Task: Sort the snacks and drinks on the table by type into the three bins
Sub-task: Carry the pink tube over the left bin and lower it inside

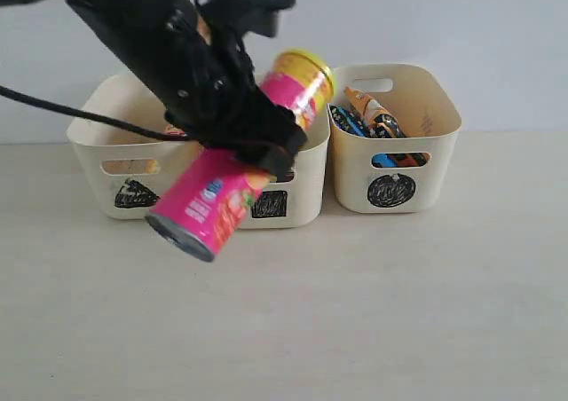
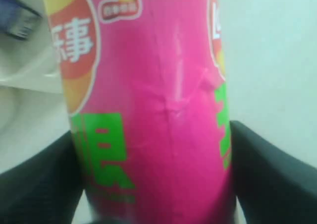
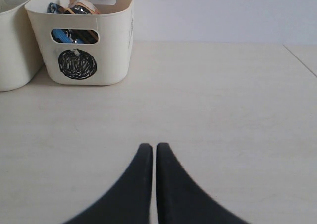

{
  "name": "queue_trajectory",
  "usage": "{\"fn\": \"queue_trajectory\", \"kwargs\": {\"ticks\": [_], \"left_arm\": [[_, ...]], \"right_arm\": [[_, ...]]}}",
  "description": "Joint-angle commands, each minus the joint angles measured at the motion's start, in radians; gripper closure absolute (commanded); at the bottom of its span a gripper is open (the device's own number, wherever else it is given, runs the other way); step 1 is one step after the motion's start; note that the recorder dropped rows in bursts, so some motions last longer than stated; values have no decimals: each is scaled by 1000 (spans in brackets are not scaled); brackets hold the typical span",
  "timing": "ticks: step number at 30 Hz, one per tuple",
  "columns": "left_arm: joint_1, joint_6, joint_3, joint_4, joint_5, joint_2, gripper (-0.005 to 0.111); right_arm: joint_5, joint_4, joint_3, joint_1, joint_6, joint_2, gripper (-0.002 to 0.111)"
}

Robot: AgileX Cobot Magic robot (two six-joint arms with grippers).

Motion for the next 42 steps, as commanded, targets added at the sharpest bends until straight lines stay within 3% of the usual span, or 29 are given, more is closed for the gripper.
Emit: {"fn": "queue_trajectory", "kwargs": {"ticks": [1,7,15,23,34,42], "left_arm": [[111,4,-4,11,-36,-52,102],[254,7,-4,12,-154,-54,102],[406,12,-4,12,-430,-21,102],[477,14,-37,12,-701,114,102],[493,69,-264,26,-657,377,102],[495,69,-335,57,-608,469,102]], "right_arm": [[-10,-9,5,-5,0,-5,108],[-10,-9,5,-5,0,-5,108],[-10,-9,5,-5,0,-5,108],[-10,-9,5,-5,0,-5,108],[-8,-9,5,-5,0,-5,108],[-8,-9,5,-5,0,-5,108]]}}
